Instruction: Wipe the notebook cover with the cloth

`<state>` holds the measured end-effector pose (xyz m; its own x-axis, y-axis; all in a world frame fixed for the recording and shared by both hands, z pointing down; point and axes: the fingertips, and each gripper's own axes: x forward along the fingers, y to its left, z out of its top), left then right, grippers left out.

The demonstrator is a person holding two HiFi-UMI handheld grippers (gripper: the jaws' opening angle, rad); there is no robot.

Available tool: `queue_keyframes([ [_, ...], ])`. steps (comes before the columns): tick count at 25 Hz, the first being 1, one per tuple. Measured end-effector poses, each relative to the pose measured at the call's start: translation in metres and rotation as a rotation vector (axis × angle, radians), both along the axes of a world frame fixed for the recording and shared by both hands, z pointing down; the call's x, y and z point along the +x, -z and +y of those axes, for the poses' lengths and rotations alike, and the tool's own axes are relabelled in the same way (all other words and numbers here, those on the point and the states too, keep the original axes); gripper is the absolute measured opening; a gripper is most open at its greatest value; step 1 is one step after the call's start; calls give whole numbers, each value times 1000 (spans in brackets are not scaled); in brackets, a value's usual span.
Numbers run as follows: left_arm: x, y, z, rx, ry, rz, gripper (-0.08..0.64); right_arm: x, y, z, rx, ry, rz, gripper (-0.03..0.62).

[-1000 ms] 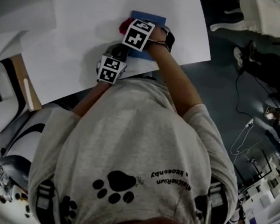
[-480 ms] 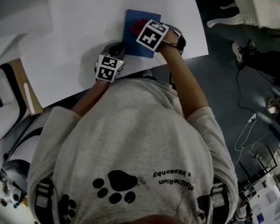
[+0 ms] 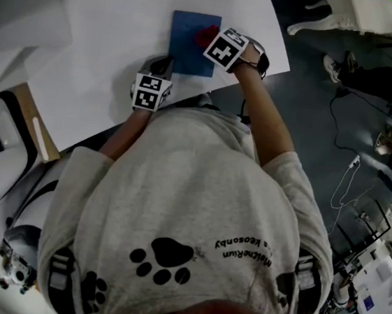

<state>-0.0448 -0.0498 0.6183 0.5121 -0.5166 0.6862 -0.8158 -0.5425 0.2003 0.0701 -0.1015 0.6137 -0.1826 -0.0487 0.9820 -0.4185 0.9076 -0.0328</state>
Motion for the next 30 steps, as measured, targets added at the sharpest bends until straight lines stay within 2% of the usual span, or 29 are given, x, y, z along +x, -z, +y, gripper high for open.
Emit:
queue_keyframes([
  [6,-4,-5,6,-13,31,11,12,13,-1,3,7,-30,9,72],
  [10,-9,-3,13,-19,43,18,12,28,4,-1,42,-106,15,73],
  [13,-11,-2,16,-17,48,25,12,28,11,4,47,-180,-53,74],
  [16,-12,-3,18,-18,51,33,12,14,23,0,101,-218,-156,73],
  [21,-12,-2,20,-22,46,38,12,-14,45,-3,171,-203,-248,73],
  [30,-7,-1,24,-22,9,20,12,-67,65,3,201,-99,-328,74],
])
